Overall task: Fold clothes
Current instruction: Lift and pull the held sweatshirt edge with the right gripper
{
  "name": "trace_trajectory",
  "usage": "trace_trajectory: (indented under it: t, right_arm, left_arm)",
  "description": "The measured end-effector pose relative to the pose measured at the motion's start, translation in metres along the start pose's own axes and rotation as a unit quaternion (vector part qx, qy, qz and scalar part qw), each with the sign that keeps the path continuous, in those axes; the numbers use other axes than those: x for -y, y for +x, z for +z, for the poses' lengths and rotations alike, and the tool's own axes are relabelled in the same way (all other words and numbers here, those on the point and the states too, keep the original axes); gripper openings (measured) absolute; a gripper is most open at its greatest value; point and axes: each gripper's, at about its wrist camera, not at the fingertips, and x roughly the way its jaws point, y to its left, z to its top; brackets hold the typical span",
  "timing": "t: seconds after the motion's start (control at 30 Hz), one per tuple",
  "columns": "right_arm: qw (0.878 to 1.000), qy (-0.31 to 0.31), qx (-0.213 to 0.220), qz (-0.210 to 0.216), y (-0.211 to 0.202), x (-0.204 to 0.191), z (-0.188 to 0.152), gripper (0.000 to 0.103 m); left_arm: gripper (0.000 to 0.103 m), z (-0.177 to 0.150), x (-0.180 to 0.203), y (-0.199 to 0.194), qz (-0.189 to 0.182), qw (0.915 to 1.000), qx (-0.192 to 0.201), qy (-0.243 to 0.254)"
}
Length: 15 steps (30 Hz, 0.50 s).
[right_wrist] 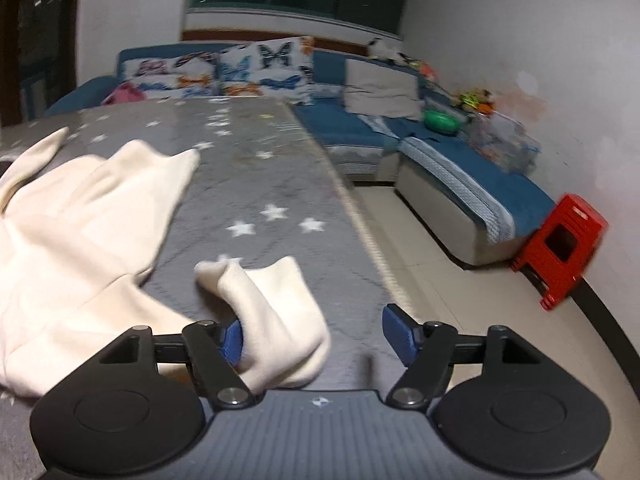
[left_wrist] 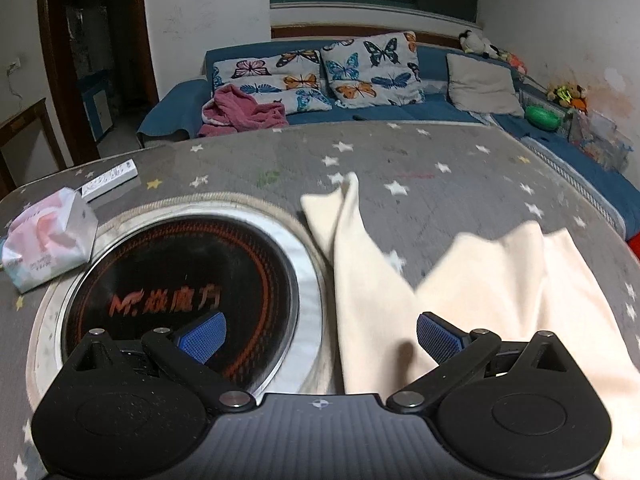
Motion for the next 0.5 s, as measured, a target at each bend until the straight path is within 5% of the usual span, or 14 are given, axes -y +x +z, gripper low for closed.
trace_trajectory:
  t: [0.27, 0.5]
  right_arm:
    - [0.999, 0.045, 0.018, -0.016, -0.005, 0.018, 0.000, 0.072]
    - [0.999, 0.049, 0.018, -0.014, -0.003, 0.019, 0.001, 0.072]
  left_arm:
    - [0.097, 0.036, 0.009, 0.035, -0.012, 0.9993, 0.035, 0.001]
    - [0.081, 0.051, 0.009, 0.081, -0.013, 0.9998, 0.013, 0.003]
